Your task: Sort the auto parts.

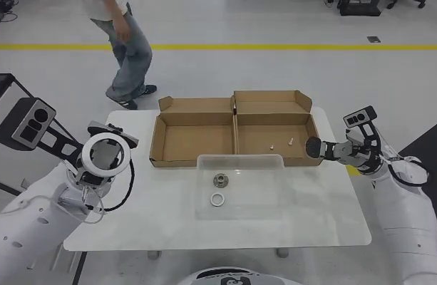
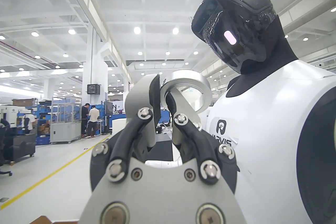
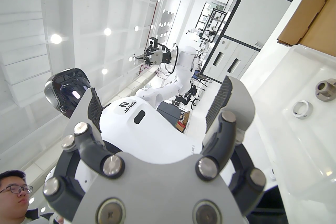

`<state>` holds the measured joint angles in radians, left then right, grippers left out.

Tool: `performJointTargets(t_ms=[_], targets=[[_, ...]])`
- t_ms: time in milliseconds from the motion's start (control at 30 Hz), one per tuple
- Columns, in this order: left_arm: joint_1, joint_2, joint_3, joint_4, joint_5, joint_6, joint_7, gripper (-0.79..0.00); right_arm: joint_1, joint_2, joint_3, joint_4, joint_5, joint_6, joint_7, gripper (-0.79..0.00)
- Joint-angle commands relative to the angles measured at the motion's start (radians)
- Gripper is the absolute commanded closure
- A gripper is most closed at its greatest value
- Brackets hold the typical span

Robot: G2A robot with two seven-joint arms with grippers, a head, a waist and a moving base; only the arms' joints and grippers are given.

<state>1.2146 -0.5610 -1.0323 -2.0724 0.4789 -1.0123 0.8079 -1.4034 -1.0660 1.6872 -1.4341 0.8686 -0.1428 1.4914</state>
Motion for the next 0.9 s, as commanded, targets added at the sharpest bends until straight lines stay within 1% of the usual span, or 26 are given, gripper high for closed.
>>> performJointTargets(t_ms=[0, 167, 267, 367, 500, 600, 733, 867], targets=[[0.000, 0.000, 0.000, 0.000, 0.000, 0.000, 0.000, 0.000, 0.000, 0.000, 0.000, 0.000, 0.000, 0.000, 0.000, -0.785], [0.002, -0.001, 0.000, 0.001, -0.003, 0.007, -0.003, 0.000, 0.000, 0.000, 0.000, 0.000, 0.000, 0.000, 0.000, -0.785], [0.004, -0.014, 0.006, 0.003, -0.041, 0.056, -0.037, 0.000, 0.000, 0.000, 0.000, 0.000, 0.000, 0.000, 0.000, -0.785], [-0.028, -0.035, 0.042, 0.008, -0.087, 0.108, -0.109, 0.000, 0.000, 0.000, 0.000, 0.000, 0.000, 0.000, 0.000, -0.785], [-0.110, -0.073, 0.124, 0.042, -0.138, 0.171, -0.275, 0.000, 0.000, 0.000, 0.000, 0.000, 0.000, 0.000, 0.000, -0.785], [-0.165, -0.109, 0.198, 0.072, -0.178, 0.209, -0.361, 0.000, 0.000, 0.000, 0.000, 0.000, 0.000, 0.000, 0.000, -0.785], [-0.219, -0.158, 0.282, 0.118, -0.210, 0.265, -0.428, 0.000, 0.000, 0.000, 0.000, 0.000, 0.000, 0.000, 0.000, -0.785], [-0.276, -0.209, 0.338, 0.170, -0.254, 0.318, -0.456, 0.000, 0.000, 0.000, 0.000, 0.000, 0.000, 0.000, 0.000, -0.785]])
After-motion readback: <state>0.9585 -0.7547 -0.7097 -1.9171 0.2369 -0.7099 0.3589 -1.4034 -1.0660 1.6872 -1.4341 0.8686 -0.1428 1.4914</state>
